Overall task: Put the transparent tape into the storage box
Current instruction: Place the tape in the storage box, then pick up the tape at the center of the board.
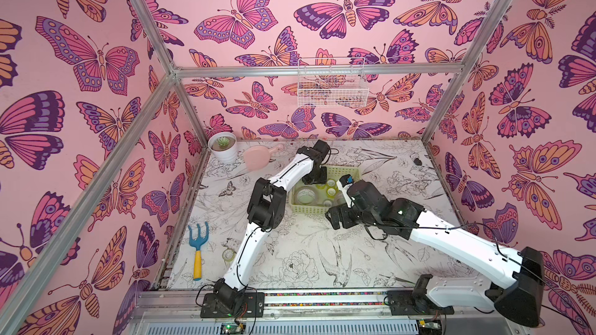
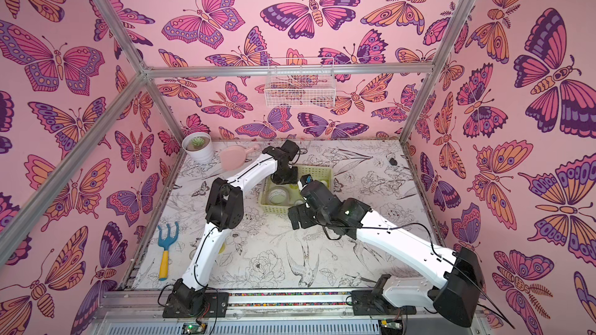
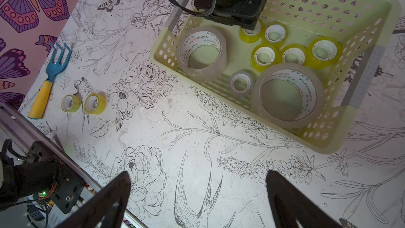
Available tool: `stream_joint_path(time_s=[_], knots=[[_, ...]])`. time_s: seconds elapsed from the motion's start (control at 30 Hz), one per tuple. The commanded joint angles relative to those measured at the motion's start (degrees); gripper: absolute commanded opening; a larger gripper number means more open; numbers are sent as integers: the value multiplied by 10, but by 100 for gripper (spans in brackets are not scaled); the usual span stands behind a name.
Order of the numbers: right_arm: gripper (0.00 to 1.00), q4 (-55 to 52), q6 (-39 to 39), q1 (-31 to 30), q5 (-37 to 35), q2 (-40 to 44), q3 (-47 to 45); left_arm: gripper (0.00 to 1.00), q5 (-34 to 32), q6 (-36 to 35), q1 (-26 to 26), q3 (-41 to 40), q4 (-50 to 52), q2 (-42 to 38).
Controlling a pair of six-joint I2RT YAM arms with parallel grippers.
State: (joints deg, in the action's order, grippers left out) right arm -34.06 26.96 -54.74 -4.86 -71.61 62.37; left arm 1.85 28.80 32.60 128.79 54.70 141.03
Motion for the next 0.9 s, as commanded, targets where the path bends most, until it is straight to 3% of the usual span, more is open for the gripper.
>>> stream_joint_path(time_s=[0.0,0.3,0.43,0.57,0.87], knots=[[99,-4,-1,3,-6,9,-2,53,-16,0,-1,-20,16,-69],[99,10,-7,3,0,3,0,69,-37,8,-7,-88,16,-174],[99,21,-14,3,18,-13,9,87,-52,19,-14,-139,16,-230],[99,30,-24,3,39,-35,23,100,-73,33,-28,-208,16,-299],[99,60,-49,0,102,-105,65,100,-118,103,-82,-429,15,-497]])
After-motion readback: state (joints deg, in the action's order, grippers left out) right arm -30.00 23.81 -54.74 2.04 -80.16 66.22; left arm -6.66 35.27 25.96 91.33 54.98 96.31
